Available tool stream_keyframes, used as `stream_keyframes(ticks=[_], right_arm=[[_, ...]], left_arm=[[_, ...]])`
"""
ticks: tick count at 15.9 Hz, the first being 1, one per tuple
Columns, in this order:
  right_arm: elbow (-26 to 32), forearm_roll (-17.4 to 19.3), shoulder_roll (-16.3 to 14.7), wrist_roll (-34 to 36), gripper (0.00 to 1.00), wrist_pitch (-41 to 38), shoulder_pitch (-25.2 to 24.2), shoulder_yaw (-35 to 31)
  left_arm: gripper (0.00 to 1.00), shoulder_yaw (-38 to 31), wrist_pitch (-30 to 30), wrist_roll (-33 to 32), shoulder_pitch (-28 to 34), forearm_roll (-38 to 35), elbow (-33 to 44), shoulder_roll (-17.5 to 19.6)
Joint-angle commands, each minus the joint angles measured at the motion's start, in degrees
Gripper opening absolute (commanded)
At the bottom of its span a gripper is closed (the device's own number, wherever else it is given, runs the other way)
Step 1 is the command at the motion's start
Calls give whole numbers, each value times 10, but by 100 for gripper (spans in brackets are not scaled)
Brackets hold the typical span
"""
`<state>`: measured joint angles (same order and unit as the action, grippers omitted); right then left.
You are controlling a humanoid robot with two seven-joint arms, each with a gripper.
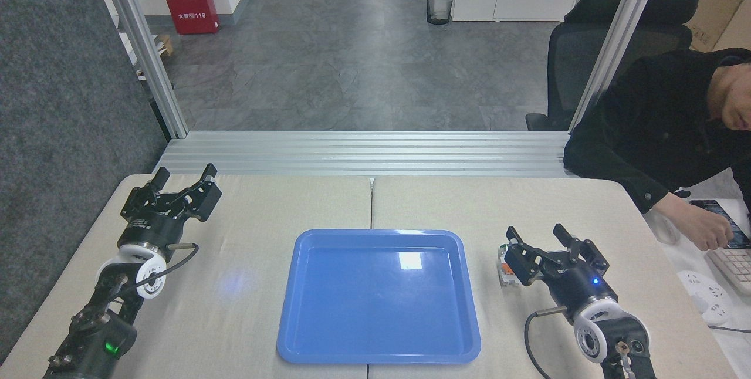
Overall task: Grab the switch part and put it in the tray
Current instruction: 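Lower the open right gripper onto the white-and-orange switch part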
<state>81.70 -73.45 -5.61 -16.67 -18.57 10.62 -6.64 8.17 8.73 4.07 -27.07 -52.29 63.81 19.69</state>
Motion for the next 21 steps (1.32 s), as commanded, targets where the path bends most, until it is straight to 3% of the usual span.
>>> stream_keyframes(ticks=[1, 5, 7, 13, 21], right_arm=[[4, -25, 2, -28, 95, -16, -17, -7], [-86, -47, 1, -21, 93, 12, 8, 0], [-136, -90, 2, 6, 91, 14, 27, 0], [-261, -92, 11, 29, 86, 29, 56, 23], [-296, -88, 18, 56, 85, 36, 88, 49]], left_arm=[[100, 0, 0, 0, 0, 0, 0, 0], [100, 0, 0, 0, 0, 0, 0, 0], [100, 0, 0, 0, 0, 0, 0, 0], [100, 0, 0, 0, 0, 0, 0, 0], [100, 0, 0, 0, 0, 0, 0, 0]])
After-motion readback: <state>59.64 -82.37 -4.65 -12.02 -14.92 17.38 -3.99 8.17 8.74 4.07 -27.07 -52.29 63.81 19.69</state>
